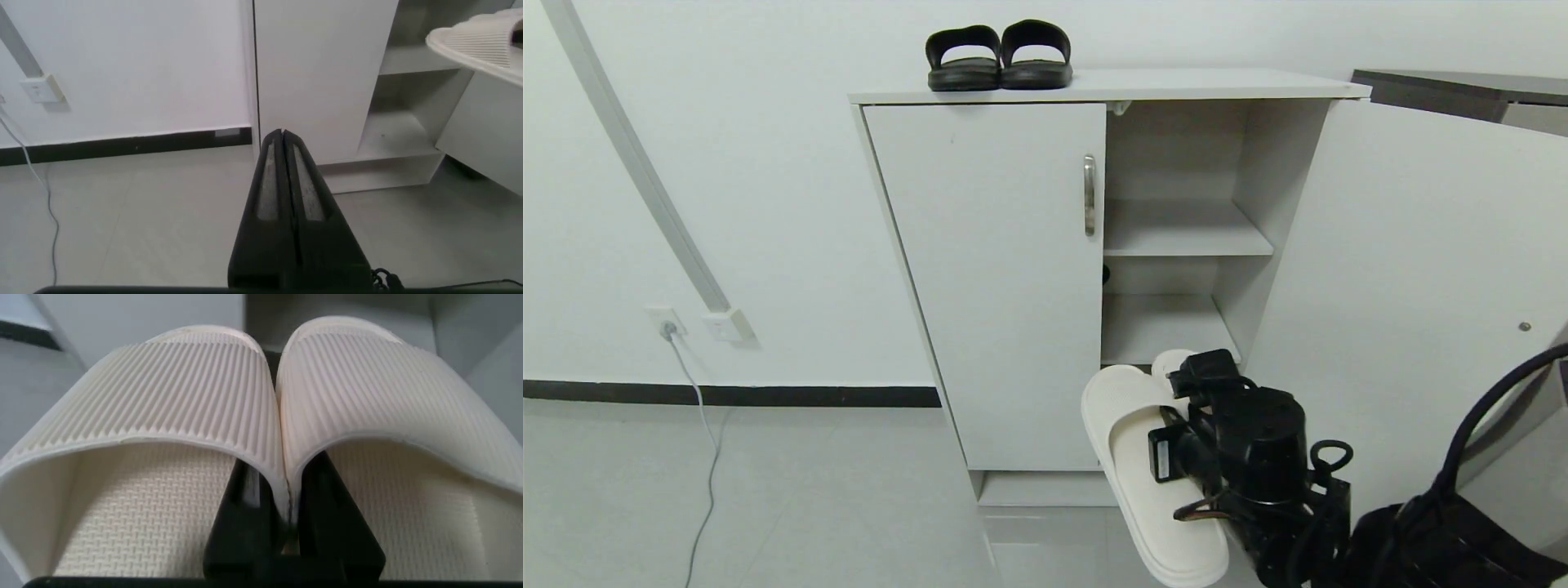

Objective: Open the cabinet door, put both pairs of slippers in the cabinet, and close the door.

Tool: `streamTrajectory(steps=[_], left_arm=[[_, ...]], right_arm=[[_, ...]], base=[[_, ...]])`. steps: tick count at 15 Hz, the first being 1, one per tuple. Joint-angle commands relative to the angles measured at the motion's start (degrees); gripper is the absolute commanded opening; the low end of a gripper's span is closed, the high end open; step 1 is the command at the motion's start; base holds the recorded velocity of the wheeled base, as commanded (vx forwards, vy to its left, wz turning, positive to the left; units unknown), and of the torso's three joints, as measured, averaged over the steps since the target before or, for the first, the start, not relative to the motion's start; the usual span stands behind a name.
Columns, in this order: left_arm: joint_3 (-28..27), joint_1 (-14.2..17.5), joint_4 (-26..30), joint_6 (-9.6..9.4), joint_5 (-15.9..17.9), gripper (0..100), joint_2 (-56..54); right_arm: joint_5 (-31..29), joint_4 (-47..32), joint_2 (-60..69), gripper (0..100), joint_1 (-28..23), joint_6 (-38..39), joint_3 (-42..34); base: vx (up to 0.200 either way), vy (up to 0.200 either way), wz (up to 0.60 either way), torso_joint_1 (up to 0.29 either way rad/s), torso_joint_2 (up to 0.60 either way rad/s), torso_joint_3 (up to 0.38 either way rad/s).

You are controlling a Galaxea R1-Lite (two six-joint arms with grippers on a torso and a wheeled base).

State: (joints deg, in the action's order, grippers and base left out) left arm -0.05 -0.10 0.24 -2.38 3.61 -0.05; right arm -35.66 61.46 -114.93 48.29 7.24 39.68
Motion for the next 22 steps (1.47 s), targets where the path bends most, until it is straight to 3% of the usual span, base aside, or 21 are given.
streamTrajectory(steps=[1, 3, 4, 9, 12, 19, 22], left_arm=[[0.05, 0.01, 0.02, 0.0, 0.0, 0, 0.14], [0.05, 0.01, 0.02, -0.08, 0.0, 0, 0.14], [-0.04, 0.01, 0.02, -0.08, -0.09, 0, 0.14], [-0.04, 0.01, 0.02, 0.0, -0.09, 0, 0.14], [0.05, 0.01, 0.02, 0.62, -0.09, 0, 0.14], [0.05, 0.01, 0.02, 0.88, -0.27, 0, 0.14], [-0.04, 0.01, 0.02, 0.88, -0.27, 0, 0.14]], right_arm=[[-5.65, -10.75, -3.02, 0, 0.14, 6.47, 9.63], [-8.82, -22.71, -3.02, 0, 0.05, 14.29, 16.92], [-8.99, -24.64, -3.02, 0, 0.05, 15.17, 17.98], [-9.87, -24.64, -3.46, 0, -0.21, 15.17, 17.54], [-9.87, -24.02, -6.18, 0, -0.39, 15.08, 17.01], [-9.08, 0.85, -16.73, 0, -2.67, 2.78, 15.43], [-8.55, 2.52, -18.31, 0, -3.29, 2.51, 15.43]], base=[[0.0, 0.0, 0.0, 0.0, 0.0, 0.0], [0.0, 0.0, 0.0, 0.0, 0.0, 0.0], [0.0, -0.2, 0.0, -0.002, 0.01, 0.007], [0.0, -0.2, 0.0, 0.001, 0.0, 0.003], [0.0, 0.0, 0.0, 0.0, 0.0, 0.0], [0.0, 0.0, 0.0, 0.0, 0.0, 0.0], [0.0, 0.0, 0.0, 0.0, 0.0, 0.0]])
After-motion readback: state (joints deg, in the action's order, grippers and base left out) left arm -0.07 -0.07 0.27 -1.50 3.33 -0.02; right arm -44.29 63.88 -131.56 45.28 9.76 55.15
